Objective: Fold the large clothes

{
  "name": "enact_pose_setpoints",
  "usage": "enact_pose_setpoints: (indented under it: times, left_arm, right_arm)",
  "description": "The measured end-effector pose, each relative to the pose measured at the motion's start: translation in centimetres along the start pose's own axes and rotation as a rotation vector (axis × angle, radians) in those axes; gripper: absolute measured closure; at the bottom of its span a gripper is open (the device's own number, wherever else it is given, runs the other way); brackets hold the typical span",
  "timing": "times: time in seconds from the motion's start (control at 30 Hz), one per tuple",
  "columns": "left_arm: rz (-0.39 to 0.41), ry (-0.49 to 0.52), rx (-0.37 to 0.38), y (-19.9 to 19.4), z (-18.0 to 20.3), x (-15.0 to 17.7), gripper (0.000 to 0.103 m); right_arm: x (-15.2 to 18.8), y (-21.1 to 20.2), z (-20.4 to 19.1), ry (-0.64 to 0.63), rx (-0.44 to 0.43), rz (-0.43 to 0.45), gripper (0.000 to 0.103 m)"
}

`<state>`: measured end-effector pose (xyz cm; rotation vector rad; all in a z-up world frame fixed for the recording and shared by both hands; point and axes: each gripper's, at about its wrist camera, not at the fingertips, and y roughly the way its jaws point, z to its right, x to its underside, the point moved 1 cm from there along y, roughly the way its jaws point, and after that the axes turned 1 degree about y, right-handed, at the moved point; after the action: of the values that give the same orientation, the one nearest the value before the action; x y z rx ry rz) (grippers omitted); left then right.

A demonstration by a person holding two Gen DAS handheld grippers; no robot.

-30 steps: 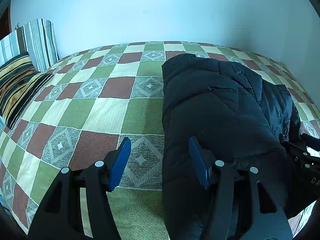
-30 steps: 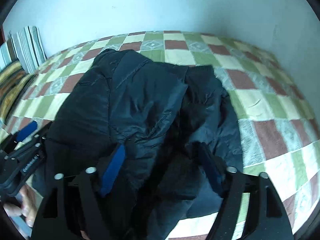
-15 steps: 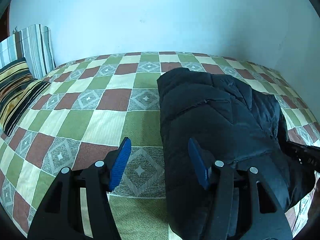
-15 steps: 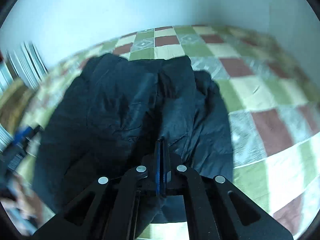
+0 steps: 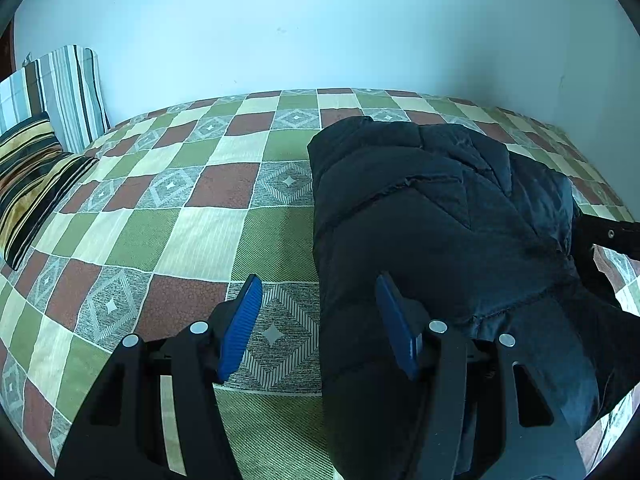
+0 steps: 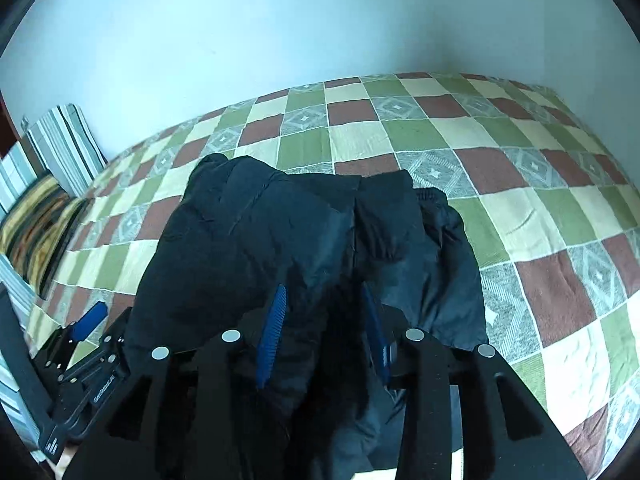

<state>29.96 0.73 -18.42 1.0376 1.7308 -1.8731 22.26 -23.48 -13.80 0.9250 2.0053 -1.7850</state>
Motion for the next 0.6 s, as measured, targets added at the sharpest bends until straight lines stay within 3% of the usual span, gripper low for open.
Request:
enact_pose_setpoints:
  times: [0.03, 0.1, 0.3, 0.43, 0.47, 0.5, 0.53, 0.6]
  left_arm:
    - [-0.001, -0.004, 0.003, 0.1, 0.0, 0.0, 0.044]
    - [-0.001, -0.004, 0.008, 0.1, -0.1, 0.1, 0.044]
    - [-0.004, -0.011, 0.023, 0.5, -0.3, 0.1, 0.044]
    - [-0.004, -0.011, 0.027, 0.9, -0.3, 0.2, 0.045]
    - [-0.005, -0.011, 0.029, 1.0, -0.3, 0.2, 0.045]
    - [-0.005, -0.012, 0.031, 1.1, -0.3, 0.2, 0.045]
    - [-0.005, -0.012, 0.032, 1.1, -0.3, 0.3, 0.044]
    - [-0.004, -0.008, 0.033, 1.3, -0.2, 0.3, 0.044]
  right_arm:
    - [-0.1, 0.2, -0.1, -0.004, 0.004, 0.001, 0.062]
    - [-0.2, 0.6, -0.4, 0.0, 0.001, -0.001, 0.05]
    - [-0.8, 1.5, -1.1, -0.015, -0.003, -0.003, 0.04]
    - [-0.8, 3.8, -1.5, -0.015, -0.035, -0.082, 0.04]
    - [-0.7, 4.2, -1.6, -0.014, -0.04, -0.095, 0.045]
    - [-0.4, 4.5, -1.7, -0.012, -0.055, -0.1, 0.06]
    - [-0.2, 4.7, -1.9, -0.008, -0.064, -0.109, 0.065]
    - [0.2, 4.8, -2.4, -0.027, -0.052, -0.106, 0.089]
